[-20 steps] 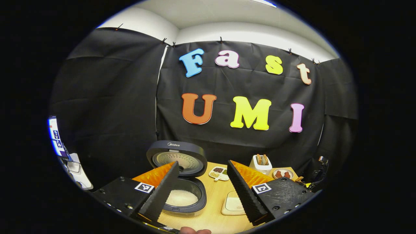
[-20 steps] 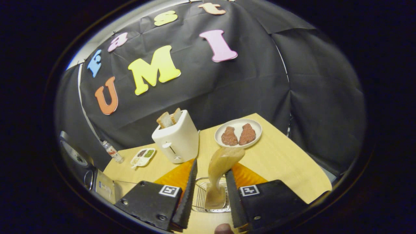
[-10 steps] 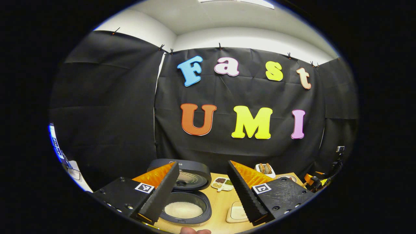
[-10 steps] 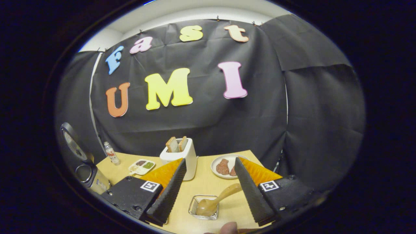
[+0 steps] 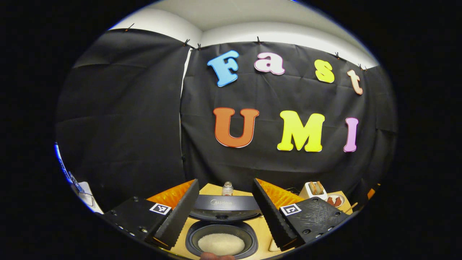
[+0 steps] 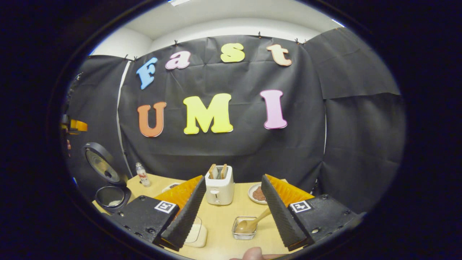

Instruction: Close the left gripper, press the button to open the rice cooker; take a wooden spoon from the chopstick holder with the right hand, scoop a spoonful of rice and pour it into the rice cooker, then put the wooden spoon back into the chopstick holder.

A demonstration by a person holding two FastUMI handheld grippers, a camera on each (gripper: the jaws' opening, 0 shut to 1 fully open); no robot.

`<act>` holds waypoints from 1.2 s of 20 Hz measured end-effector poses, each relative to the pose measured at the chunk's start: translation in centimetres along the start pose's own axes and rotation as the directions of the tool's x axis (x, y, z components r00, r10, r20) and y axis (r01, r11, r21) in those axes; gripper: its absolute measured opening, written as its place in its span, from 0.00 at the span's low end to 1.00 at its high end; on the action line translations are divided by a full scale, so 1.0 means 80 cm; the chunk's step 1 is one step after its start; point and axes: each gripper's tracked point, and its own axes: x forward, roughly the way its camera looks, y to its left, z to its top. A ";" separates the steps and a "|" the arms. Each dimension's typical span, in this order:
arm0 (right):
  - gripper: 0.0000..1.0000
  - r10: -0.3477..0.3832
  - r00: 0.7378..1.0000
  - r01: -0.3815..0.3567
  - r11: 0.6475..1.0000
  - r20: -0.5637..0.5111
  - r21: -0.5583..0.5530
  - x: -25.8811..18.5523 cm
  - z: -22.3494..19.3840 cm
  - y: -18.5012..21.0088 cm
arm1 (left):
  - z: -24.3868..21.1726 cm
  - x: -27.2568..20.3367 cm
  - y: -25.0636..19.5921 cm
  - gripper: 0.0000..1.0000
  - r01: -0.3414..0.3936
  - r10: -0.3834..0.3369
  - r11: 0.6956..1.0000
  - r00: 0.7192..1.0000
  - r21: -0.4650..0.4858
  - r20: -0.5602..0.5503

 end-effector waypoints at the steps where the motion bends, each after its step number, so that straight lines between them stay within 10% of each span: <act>1: 0.96 0.001 1.000 -0.001 1.000 0.001 -0.005 -0.008 0.001 0.006 | -0.006 0.013 0.002 0.95 0.005 -0.005 1.000 0.999 -0.002 -0.039; 10: 0.99 0.016 1.000 -0.017 0.998 -0.015 -0.064 -0.040 -0.014 0.049 | -0.050 0.042 0.014 0.96 -0.002 0.003 1.000 0.978 0.004 -0.209; 24: 0.96 0.254 0.967 -0.255 0.957 -0.025 -0.138 -0.057 -0.019 0.180 | -0.189 -0.092 0.016 0.97 0.037 -0.047 0.999 0.957 -0.039 -0.285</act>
